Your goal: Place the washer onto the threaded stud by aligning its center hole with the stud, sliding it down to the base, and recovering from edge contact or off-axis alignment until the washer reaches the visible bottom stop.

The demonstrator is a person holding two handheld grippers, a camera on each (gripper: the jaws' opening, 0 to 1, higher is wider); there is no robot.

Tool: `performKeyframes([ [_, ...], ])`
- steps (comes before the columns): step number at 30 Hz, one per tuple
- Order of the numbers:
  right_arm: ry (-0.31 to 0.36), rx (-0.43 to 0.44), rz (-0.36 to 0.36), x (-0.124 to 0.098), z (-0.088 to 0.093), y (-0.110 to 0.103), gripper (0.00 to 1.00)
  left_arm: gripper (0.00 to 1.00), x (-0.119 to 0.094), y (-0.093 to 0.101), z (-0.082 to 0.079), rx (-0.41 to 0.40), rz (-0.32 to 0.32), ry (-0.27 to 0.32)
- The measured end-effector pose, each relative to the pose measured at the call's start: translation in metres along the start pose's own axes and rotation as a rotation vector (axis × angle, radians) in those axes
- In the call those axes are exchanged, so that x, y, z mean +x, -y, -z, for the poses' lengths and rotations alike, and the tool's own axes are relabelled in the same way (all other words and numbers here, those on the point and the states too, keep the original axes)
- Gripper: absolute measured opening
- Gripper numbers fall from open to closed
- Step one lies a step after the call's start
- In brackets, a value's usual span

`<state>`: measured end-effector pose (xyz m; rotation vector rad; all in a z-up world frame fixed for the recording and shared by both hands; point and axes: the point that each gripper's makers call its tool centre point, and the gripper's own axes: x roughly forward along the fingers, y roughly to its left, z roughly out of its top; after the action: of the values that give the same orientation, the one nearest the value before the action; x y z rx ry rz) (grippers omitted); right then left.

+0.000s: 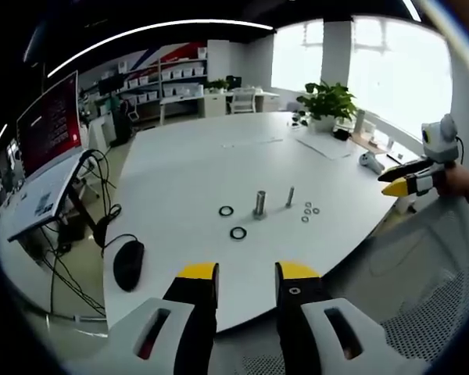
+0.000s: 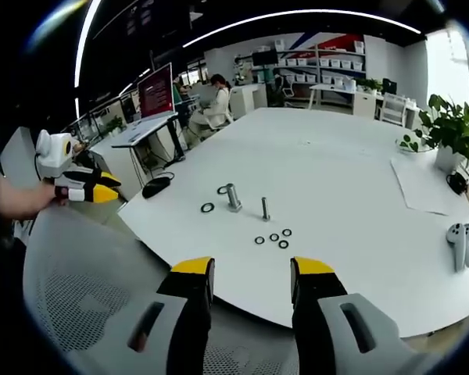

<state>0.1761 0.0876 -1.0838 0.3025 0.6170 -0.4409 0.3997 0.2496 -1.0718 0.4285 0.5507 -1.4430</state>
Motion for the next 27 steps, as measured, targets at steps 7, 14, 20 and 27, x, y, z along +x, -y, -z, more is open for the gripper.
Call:
performKeyframes([
  [7, -0.006, -0.004, 0.003, -0.002, 0.000, 0.000, 0.41, 0.26, -0.002, 0.008, -0.005, 0.014, 0.010, 0.004],
  [14, 0.003, 0.005, 0.015, -0.003, -0.001, 0.003, 0.40, 0.27, 0.001, 0.008, -0.005, 0.013, 0.009, -0.002],
  [20, 0.004, 0.023, 0.015, -0.003, -0.003, 0.005, 0.40, 0.27, 0.003, 0.004, -0.005, -0.040, 0.030, -0.016],
  [27, 0.011, 0.033, 0.022, -0.006, -0.004, 0.008, 0.39, 0.29, 0.011, 0.007, 0.014, -0.125, 0.063, -0.165],
])
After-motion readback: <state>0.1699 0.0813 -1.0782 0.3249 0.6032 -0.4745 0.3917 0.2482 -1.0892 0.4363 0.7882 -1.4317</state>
